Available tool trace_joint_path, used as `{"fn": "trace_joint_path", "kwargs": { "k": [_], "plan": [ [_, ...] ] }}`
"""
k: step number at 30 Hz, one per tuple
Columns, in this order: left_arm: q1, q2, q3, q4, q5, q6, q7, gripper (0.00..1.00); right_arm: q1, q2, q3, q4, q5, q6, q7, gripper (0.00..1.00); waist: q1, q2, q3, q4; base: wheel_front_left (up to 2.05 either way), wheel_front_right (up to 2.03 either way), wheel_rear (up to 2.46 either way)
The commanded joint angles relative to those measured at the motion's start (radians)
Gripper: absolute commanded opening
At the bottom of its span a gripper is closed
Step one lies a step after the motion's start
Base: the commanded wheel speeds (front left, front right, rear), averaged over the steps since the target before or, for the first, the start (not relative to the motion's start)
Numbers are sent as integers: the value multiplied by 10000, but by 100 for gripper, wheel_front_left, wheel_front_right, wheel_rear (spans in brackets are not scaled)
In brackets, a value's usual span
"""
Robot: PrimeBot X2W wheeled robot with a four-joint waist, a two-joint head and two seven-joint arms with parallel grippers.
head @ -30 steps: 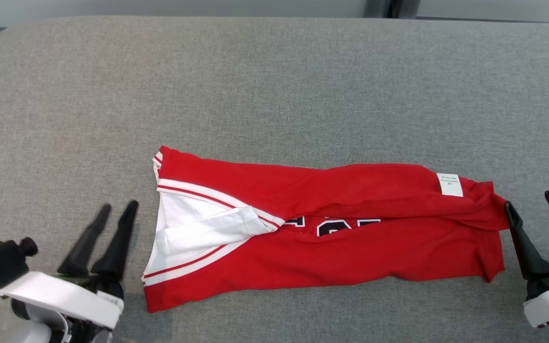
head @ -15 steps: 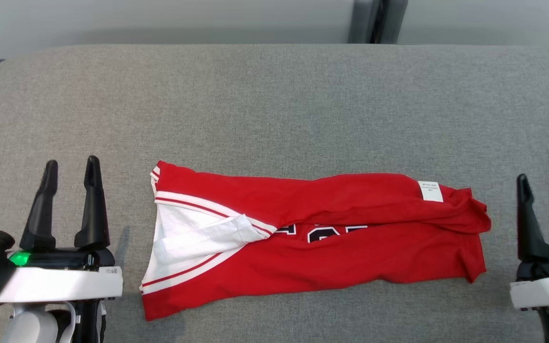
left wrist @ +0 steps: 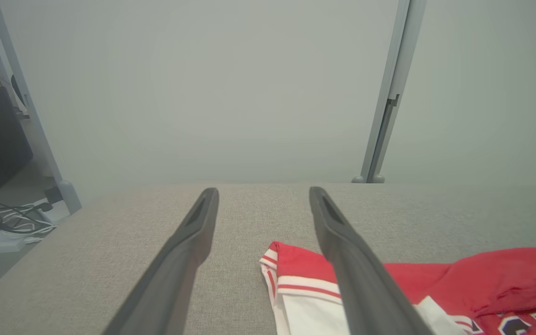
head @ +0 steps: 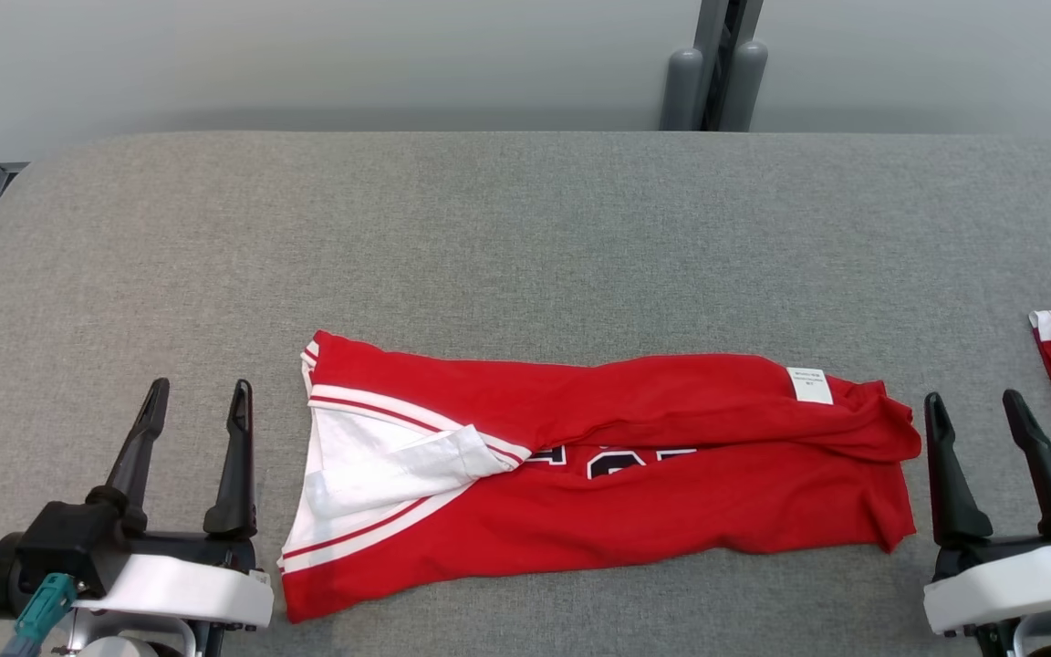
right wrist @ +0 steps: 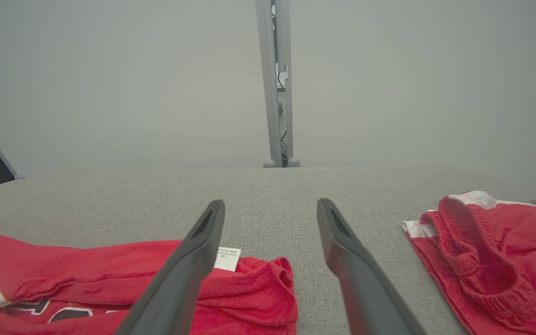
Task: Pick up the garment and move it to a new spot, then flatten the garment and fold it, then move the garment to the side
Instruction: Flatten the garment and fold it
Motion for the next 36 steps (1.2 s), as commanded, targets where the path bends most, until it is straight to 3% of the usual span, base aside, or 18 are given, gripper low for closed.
{"fn": "trace_joint_path", "kwargs": {
  "k": [1, 22, 27, 36],
  "plan": [
    [99, 13, -19, 107, 112, -90, -36, 100, 135, 30, -6, 84, -74, 2, 32, 100, 0, 0, -42, 32, 0, 0, 0],
    [-290, -11, -255, 604, 318, -296, -36, 100, -110, 65, -480, 585, 221, 2, 274, 100, 0, 0, -2, 194, 0, 0, 0],
    [-466, -108, -416, 635, 354, -369, -36, 100, -746, -328, -875, 1752, 607, 2, 374, 100, 0, 0, 201, 298, 0, 0, 0],
    [-714, -239, -512, 806, 372, -547, -36, 100, -1551, -378, 169, 3971, 1222, 2, 433, 100, 0, 0, 448, 405, 0, 0, 0]
  ]
}}
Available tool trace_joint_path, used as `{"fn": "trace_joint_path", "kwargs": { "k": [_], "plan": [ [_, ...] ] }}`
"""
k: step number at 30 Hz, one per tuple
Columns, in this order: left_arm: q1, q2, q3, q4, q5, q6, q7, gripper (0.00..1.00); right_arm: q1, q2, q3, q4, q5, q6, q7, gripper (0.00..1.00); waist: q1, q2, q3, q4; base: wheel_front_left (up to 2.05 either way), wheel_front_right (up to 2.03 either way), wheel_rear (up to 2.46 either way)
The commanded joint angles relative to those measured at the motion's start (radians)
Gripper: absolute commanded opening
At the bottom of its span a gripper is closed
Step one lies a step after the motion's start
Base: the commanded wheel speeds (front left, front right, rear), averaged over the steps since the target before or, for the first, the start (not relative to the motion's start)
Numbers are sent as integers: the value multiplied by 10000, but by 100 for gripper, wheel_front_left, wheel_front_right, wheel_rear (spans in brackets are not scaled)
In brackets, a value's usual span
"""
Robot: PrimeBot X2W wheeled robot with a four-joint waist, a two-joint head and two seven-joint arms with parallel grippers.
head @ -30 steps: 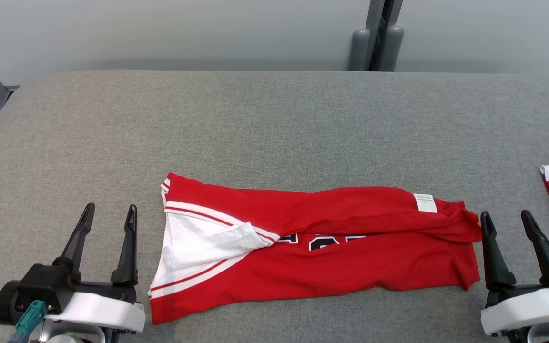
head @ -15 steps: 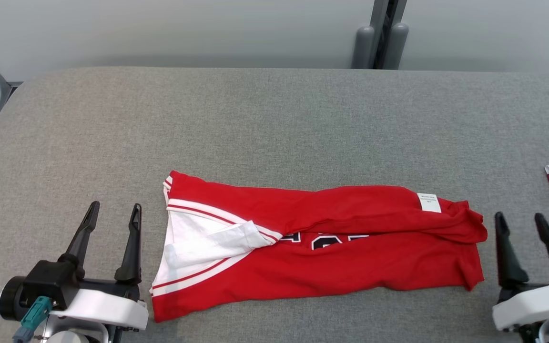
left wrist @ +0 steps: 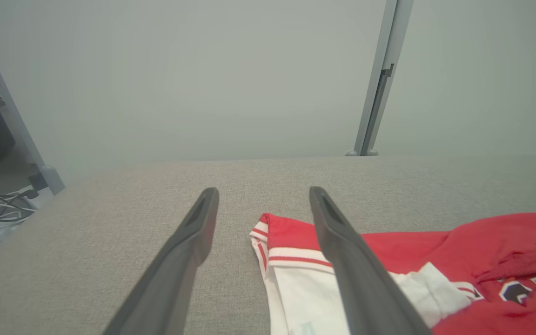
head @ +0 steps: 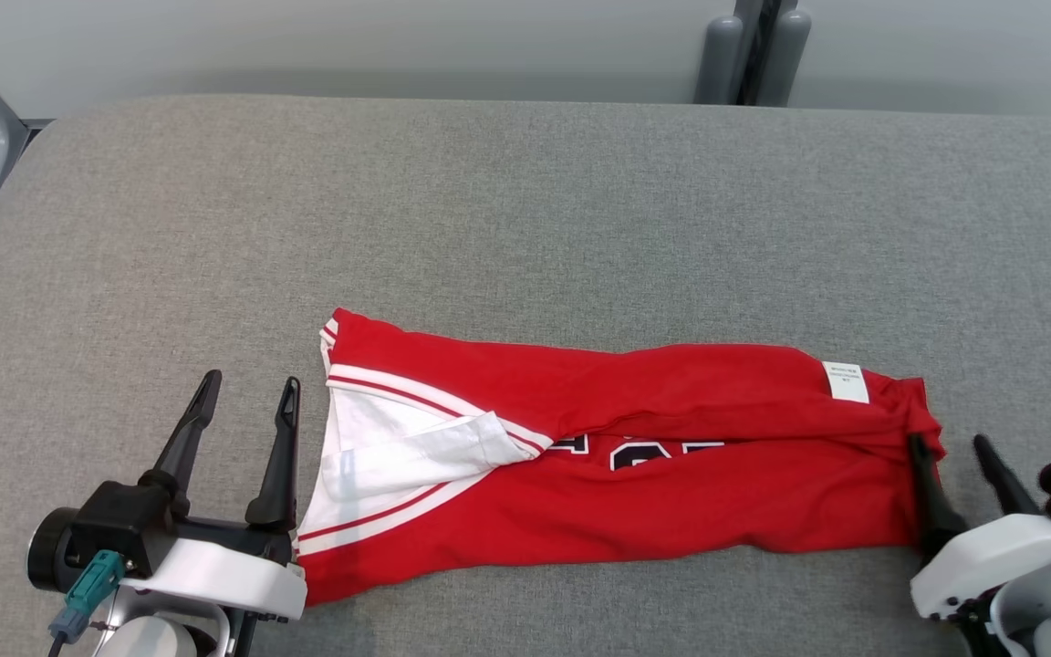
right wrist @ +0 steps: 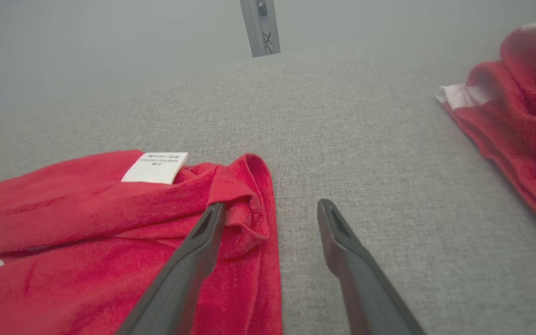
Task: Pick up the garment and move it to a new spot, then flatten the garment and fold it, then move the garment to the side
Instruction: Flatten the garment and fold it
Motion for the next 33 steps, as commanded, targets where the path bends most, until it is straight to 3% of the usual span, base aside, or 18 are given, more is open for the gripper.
{"fn": "trace_joint_path", "kwargs": {
  "k": [1, 8, 9, 10, 11, 12, 13, 24, 33],
  "plan": [
    [-149, 25, 49, 17, 45, -30, -36, 100, -146, -40, 104, 188, 117, 2, -51, 100, 0, -1, 22, -4, 0, 0, 0],
    [-231, 3, 140, 101, 98, -120, -36, 100, -380, 50, 1120, 1392, 811, 3, -385, 100, 0, -1, 83, -20, 0, 0, 0],
    [-239, 9, 162, 106, 107, -120, -36, 100, -413, 47, 1217, 1494, 894, 3, -476, 89, 0, -1, 91, -29, 0, 0, 0],
    [-245, 9, 182, 99, 122, -121, -36, 100, -453, 37, 1322, 1596, 976, 3, -566, 52, 0, -1, 96, -41, 0, 0, 0],
    [-241, 2, 192, 97, 134, -126, -36, 100, -479, 36, 1395, 1691, 1092, 3, -661, 44, 0, -1, 94, -45, 0, 0, 0],
    [-230, -4, 207, 98, 142, -123, -36, 100, -498, 14, 1456, 1751, 1172, 3, -783, 12, 0, -1, 91, -53, 0, 0, 0],
    [-220, -5, 228, 95, 145, -127, -36, 100, -528, -13, 1538, 1794, 1255, 3, -915, 0, 0, -1, 91, -64, 0, 0, 0],
    [-100, -42, 282, 95, 253, -211, -37, 100, -801, -647, 1652, 2105, 1969, -12, -1650, 0, 0, -1, 16, -158, 0, 0, 0],
    [33, -83, 344, 104, 303, -214, -37, 100, -177, -1675, 512, 1968, 2081, -8, -1881, 0, 0, -1, -69, -313, 0, 0, 0]
  ]
}}
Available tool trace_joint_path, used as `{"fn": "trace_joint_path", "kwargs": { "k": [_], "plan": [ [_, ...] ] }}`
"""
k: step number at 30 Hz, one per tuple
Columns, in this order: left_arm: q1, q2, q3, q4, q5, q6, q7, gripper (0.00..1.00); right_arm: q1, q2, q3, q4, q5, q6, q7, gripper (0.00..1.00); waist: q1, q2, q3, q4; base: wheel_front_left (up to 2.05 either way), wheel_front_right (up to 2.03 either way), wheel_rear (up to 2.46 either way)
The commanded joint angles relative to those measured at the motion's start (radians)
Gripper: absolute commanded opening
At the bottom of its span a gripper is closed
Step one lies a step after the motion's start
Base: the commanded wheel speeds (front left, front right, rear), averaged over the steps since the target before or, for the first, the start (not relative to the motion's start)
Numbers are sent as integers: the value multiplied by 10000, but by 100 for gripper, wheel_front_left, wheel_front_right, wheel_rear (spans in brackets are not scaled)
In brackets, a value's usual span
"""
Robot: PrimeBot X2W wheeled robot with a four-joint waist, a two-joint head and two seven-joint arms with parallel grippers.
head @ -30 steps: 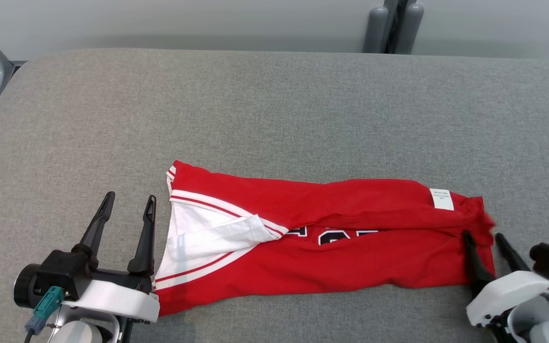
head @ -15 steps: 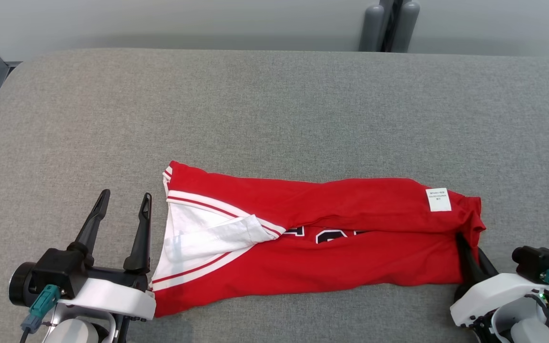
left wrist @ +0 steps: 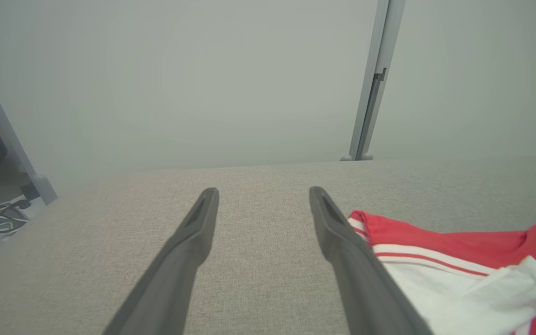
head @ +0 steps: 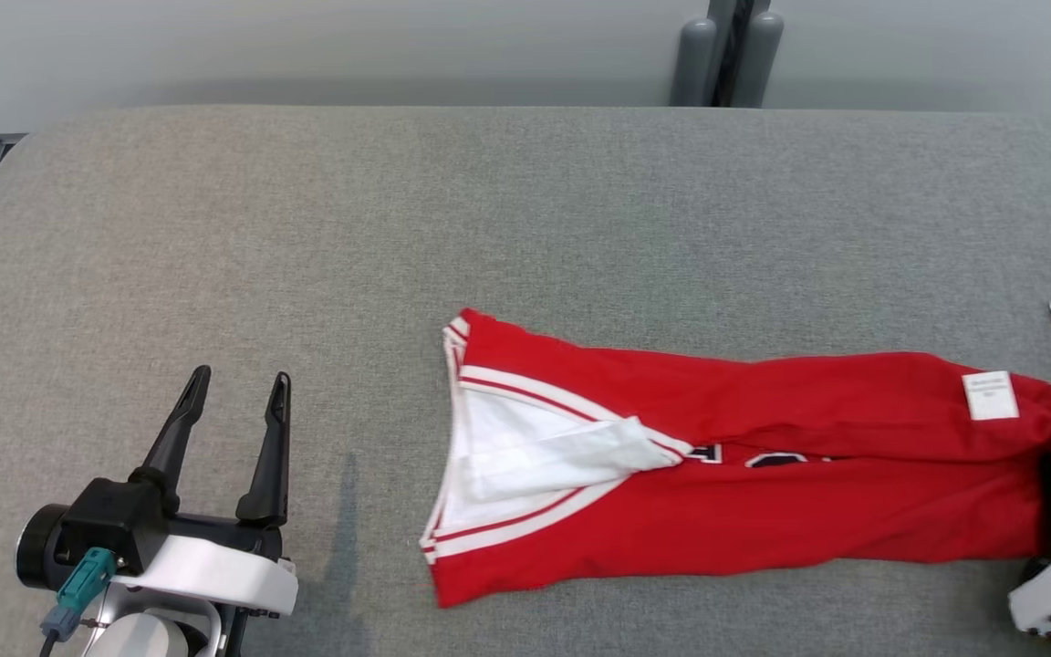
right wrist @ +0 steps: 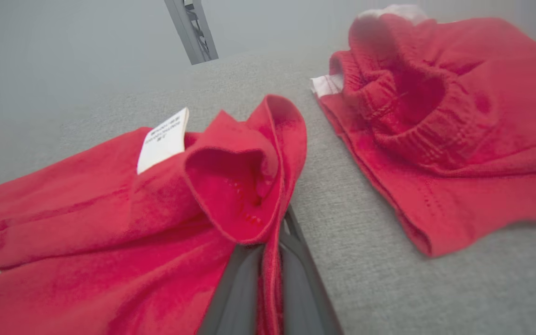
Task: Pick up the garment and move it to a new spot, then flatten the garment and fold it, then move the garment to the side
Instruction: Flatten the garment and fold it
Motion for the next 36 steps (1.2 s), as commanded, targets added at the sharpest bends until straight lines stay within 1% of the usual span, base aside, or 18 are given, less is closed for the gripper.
{"fn": "trace_joint_path", "kwargs": {
  "k": [1, 4, 6, 9, 12, 17, 21, 23, 26, 27, 32, 36],
  "plan": [
    [73, 11, 70, 7, 81, -40, -37, 100, 100, -171, -194, -89, -71, -18, -99, 0, 0, 0, -18, -58, 0, 0, 0],
    [108, 34, 91, 8, 85, -52, -37, 100, 127, -196, -326, -357, -155, -13, 118, 0, 0, 0, -52, -181, 0, 0, 0],
    [74, 48, 82, 9, 85, -83, -37, 100, 92, -125, -240, -725, -253, -12, 268, 0, 0, 0, -49, -233, 0, 0, 0],
    [28, 72, 103, 1, 83, -111, -37, 100, 60, 91, -79, -1614, -376, -10, 500, 0, 0, 0, -44, -290, 0, 0, 0],
    [16, 82, 125, 6, 82, -99, -37, 100, 129, 465, 169, -2855, -523, -10, 892, 0, 0, 0, -39, -339, 0, 0, 0],
    [-52, 75, 84, 49, 80, -126, -37, 100, 45, 1243, 903, -4819, -864, -10, 1690, 0, 0, 0, -15, -339, 0, 0, 0],
    [-177, 18, -16, 86, 116, -194, -37, 100, -267, 1764, 1946, -5653, -1032, -10, 2257, 0, 0, 0, 45, -200, 0, 0, 0],
    [-277, 8, -41, 89, 128, -216, -37, 100, -525, 1970, 2513, -5740, -944, -10, 2388, 0, 0, 0, 107, -115, 0, 0, 0],
    [-378, -35, -98, 115, 136, -274, -37, 100, -972, 2180, 3356, -5470, -747, -10, 2380, 0, 0, 0, 219, 86, 0, 0, 0],
    [-378, -35, -98, 115, 136, -274, -37, 100, -972, 2180, 3356, -5470, -747, -10, 2380, 0, 0, 0, 219, 86, 0, 0, 0],
    [-541, -150, -167, 209, 150, -357, -37, 100, -1777, 2369, 4787, -4402, -144, -10, 2038, 0, 0, 0, 376, 440, 0, 0, 0],
    [-590, -263, -202, 285, 178, -443, -37, 100, -2294, 2390, 5650, -3272, 402, -10, 1597, 0, 0, 0, 497, 703, 0, 0, 0]
  ]
}}
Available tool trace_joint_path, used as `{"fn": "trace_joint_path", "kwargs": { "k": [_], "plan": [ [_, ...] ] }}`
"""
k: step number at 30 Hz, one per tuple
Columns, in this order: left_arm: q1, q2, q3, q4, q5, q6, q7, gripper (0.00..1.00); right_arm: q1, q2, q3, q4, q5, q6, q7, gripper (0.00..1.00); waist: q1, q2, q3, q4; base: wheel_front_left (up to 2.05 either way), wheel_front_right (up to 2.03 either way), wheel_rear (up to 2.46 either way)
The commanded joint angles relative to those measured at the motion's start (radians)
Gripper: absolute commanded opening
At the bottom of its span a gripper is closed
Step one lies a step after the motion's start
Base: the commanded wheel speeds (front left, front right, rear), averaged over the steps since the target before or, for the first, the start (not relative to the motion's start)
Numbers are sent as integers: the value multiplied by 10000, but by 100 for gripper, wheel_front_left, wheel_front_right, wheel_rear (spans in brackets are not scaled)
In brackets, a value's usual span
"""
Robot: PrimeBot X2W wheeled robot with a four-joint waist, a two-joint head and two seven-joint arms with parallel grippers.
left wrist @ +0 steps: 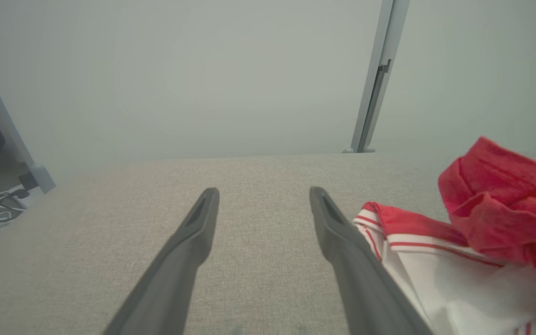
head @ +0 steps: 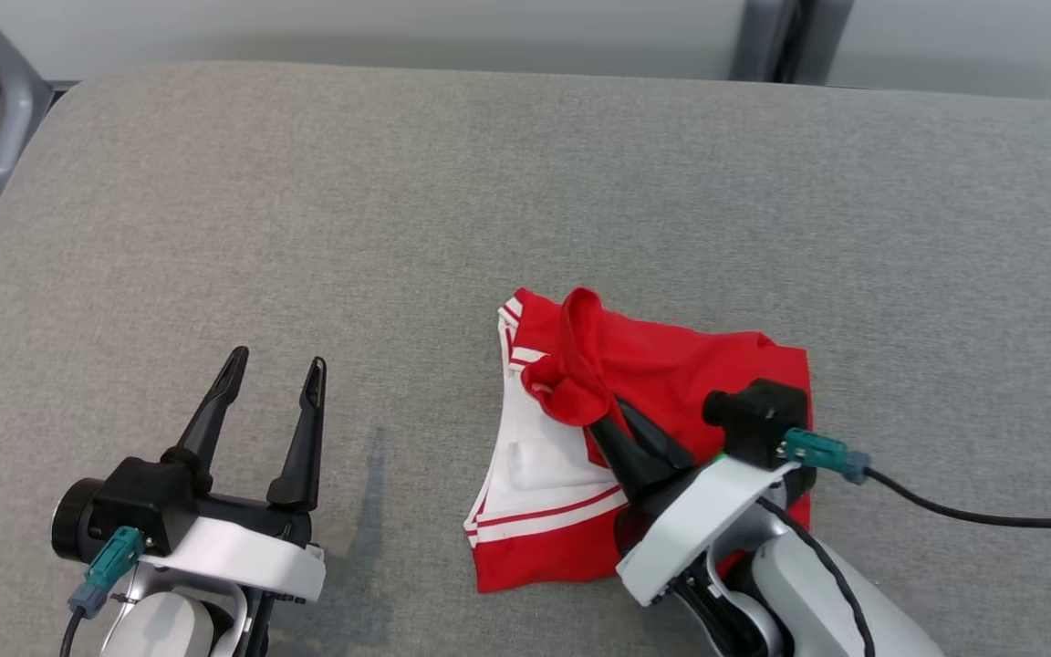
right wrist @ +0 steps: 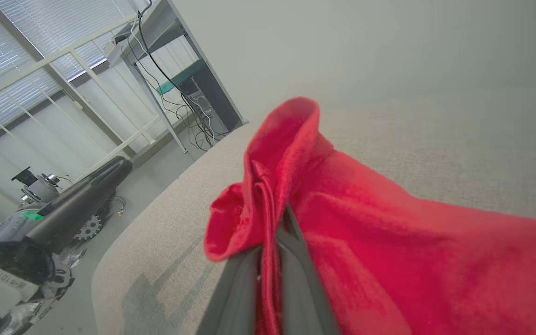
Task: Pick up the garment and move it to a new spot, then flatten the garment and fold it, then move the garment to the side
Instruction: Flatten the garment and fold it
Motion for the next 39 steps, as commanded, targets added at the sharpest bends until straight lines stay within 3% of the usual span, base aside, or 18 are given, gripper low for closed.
{"fn": "trace_joint_path", "kwargs": {
  "k": [1, 10, 11, 12, 20, 28, 36, 39],
  "plan": [
    [-134, 4, 34, 39, 98, -32, -37, 100, -194, -43, 121, 216, 83, 1, -175, 0, 0, 0, 83, 99, 0, 0, 0],
    [-291, -152, 42, 192, 178, -231, -37, 100, -1275, -35, 1777, 2183, 1482, 2, -1234, 0, 0, 0, 346, 270, 0, 0, 0],
    [-319, -168, 47, 206, 175, -236, -37, 100, -1351, -33, 1992, 2353, 1711, 2, -1262, 35, 0, 0, 365, 272, 0, 0, 0],
    [-360, -188, 52, 237, 210, -264, -37, 100, -1545, -34, 2380, 2564, 2052, 2, -1371, 100, 0, 0, 391, 268, 0, 0, 0],
    [-308, -281, 57, 348, 343, -354, -37, 100, -1865, -33, 3478, 2945, 2915, 3, -1780, 100, 0, 0, 287, 214, 0, 0, 0],
    [-16, -289, 129, 379, 422, -316, -37, 100, -1622, -55, 3706, 2066, 2982, 2, -1936, 100, 0, 0, -40, -4, 0, 0, 0],
    [205, -250, 229, 296, 422, -231, -37, 100, -982, -58, 1604, 1115, 1730, 2, -1960, 100, 0, 0, -401, -230, 0, 0, 0],
    [263, -216, 346, 188, 373, -135, -37, 100, -392, -236, 182, 497, 983, 2, -1954, 100, 0, 0, -554, -325, 0, 0, 0]
  ]
}}
